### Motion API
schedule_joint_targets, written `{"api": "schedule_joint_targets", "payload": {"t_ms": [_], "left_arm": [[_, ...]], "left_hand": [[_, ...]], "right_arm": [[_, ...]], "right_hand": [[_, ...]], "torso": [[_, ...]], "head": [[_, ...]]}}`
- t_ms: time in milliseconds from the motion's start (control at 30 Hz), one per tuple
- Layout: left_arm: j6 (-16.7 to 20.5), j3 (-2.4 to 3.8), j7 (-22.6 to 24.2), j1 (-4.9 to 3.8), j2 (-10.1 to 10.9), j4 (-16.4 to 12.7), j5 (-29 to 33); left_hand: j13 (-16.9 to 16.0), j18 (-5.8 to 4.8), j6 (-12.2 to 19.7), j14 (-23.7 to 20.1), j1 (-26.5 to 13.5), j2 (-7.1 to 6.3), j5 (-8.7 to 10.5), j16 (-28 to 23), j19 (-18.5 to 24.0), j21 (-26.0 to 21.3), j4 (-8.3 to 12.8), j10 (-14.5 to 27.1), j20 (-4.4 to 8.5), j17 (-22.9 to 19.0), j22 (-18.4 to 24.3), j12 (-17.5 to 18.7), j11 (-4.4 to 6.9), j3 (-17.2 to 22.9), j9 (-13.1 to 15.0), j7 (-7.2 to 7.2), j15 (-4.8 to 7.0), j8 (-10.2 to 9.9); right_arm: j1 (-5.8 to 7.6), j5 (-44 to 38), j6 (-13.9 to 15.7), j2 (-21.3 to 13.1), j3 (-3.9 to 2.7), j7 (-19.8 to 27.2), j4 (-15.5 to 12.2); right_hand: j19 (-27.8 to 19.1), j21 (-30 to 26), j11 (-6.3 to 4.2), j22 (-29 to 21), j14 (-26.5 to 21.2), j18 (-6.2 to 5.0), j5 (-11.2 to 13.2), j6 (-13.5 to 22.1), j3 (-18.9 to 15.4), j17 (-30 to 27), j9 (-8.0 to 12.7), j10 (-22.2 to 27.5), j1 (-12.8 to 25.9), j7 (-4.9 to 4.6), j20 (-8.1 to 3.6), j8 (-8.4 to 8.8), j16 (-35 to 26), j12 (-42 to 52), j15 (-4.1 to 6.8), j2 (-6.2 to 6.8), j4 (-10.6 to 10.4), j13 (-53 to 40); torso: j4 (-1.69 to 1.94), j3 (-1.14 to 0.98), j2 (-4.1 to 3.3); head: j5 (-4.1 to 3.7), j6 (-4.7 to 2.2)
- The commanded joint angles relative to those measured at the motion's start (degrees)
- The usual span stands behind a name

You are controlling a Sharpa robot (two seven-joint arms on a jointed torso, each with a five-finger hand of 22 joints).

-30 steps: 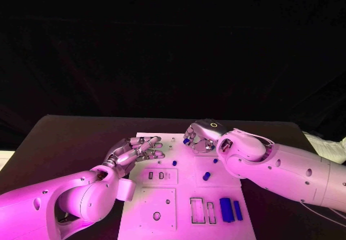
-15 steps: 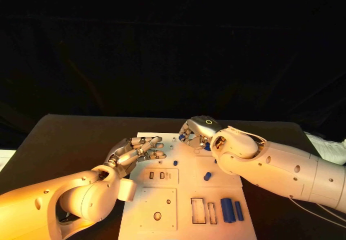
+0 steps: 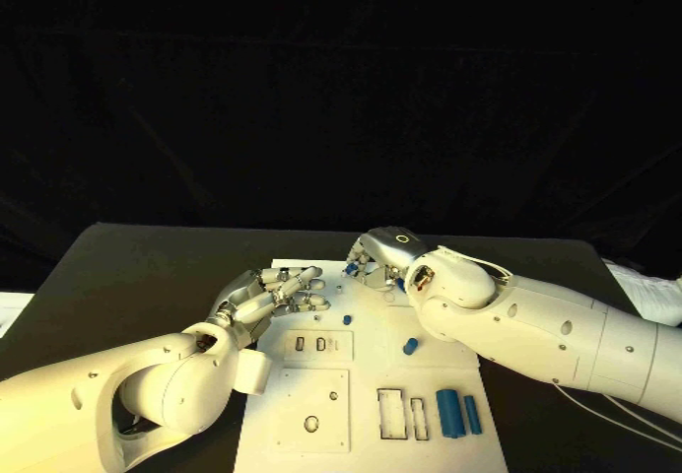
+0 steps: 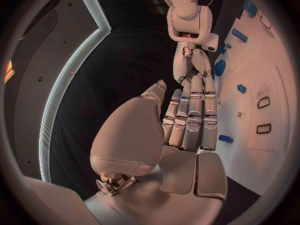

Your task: Assemble the parts on the task board

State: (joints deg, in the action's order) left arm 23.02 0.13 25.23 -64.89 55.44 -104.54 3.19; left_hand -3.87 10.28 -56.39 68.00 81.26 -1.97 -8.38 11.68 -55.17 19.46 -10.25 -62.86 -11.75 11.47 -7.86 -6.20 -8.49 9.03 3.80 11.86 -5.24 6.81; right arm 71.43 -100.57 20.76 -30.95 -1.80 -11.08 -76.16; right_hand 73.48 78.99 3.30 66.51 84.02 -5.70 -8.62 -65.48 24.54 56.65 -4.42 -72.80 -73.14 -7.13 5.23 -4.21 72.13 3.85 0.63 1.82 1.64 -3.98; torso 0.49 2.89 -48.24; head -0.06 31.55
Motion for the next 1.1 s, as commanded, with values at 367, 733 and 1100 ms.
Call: {"api": "schedule_joint_targets", "payload": {"t_ms": [367,733,1100], "left_arm": [[-1.1,0.05,0.4,-0.24,-0.1,-0.3,0.1],[-0.9,0.05,-0.1,-0.3,-0.2,-0.1,0.1],[-0.9,0.05,-0.1,-0.3,-0.3,0.1,0.1]], "left_hand": [[0.0,0.21,-0.2,0.5,0.2,-0.22,0.21,-0.2,-0.4,0.0,0.4,0.2,0.01,0.1,0.1,0.2,-0.15,0.0,0.0,0.31,-0.13,-0.2],[0.0,0.21,-0.2,0.5,0.3,-0.24,0.22,-0.3,-0.4,-0.1,0.6,0.1,0.02,0.1,0.1,0.3,-0.16,0.1,0.0,0.33,-0.14,-0.3],[0.0,0.21,-0.2,0.5,0.3,-0.24,0.22,-0.3,-0.4,-0.1,0.6,0.1,0.02,0.1,0.1,0.3,-0.16,0.1,0.0,0.33,-0.14,-0.3]], "right_arm": [[0.01,-0.4,-1.7,2.4,-0.01,0.4,2.9],[-0.01,-0.4,-2.5,3.1,0.01,0.7,3.3],[-0.01,-0.4,-2.5,3.2,0.01,-0.2,3.7]], "right_hand": [[0.4,0.4,0.28,0.1,1.4,0.78,-0.3,-0.1,0.5,0.0,-1.1,0.0,0.3,-0.13,0.19,-0.25,0.3,-0.3,0.26,0.73,-0.8,0.1],[0.3,0.4,0.33,0.0,1.3,0.77,-0.2,-0.1,0.6,-0.2,-1.1,0.1,0.4,-0.19,0.23,-0.17,0.2,-0.3,0.21,0.9,-1.0,0.1],[-0.1,0.2,0.8,-0.4,1.0,0.68,-0.1,1.1,0.6,-1.1,-1.0,1.5,0.8,-0.79,0.49,0.54,-0.1,-0.4,-0.18,2.15,-1.8,0.3]], "torso": [[0.02,0.02,-0.07],[-0.09,0.1,-0.11],[-0.02,0.08,-0.1]], "head": [[0.26,0.0],[0.47,0.14],[0.32,0.17]]}}
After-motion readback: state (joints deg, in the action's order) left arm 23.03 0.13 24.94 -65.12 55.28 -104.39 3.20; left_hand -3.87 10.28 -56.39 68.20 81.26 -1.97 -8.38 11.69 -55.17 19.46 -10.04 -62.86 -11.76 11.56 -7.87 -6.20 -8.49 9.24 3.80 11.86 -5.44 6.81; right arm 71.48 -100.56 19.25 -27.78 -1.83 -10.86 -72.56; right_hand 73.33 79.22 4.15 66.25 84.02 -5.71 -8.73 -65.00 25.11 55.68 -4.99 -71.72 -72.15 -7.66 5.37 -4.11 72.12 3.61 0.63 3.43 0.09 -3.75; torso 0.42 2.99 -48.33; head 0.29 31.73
